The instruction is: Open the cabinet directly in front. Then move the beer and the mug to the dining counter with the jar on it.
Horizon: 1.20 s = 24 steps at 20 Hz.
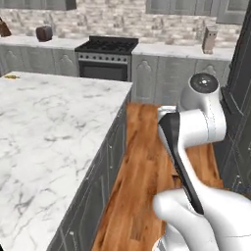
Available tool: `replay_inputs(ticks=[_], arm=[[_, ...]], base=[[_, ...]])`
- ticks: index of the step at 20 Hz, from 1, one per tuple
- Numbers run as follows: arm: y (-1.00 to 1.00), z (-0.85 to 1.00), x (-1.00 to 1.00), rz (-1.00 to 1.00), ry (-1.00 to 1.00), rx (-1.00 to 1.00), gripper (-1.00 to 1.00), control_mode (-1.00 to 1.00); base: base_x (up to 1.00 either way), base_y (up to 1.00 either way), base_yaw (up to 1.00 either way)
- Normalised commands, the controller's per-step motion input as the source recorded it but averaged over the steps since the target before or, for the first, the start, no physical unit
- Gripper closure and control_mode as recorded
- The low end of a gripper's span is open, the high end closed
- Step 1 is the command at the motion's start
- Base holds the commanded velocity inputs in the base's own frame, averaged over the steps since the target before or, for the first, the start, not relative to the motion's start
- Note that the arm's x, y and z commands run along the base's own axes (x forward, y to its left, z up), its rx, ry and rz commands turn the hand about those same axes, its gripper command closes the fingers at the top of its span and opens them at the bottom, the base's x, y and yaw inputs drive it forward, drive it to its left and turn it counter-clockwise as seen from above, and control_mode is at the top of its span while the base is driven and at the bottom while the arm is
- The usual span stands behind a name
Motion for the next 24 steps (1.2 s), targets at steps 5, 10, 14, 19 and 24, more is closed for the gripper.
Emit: replay_inputs(ticks=[5, 10, 14, 19, 24], arm=[[0.0, 0.0, 0.0, 0.0, 0.0, 0.0, -1.0, 1.0], [0.0, 0.0, 0.0, 0.0, 0.0, 0.0, -1.0, 1.0], [0.0, 0.0, 0.0, 0.0, 0.0, 0.0, -1.0, 1.0], [0.0, 0.0, 0.0, 0.0, 0.0, 0.0, -1.0, 1.0], [0.0, 0.0, 0.0, 0.0, 0.0, 0.0, -1.0, 1.0]], base=[[1.0, 0.19, -0.4], [1.0, 0.27, -0.21], [1.0, 0.03, -0.11], [1.0, -0.04, -0.19], [1.0, 0.0, -0.18]])
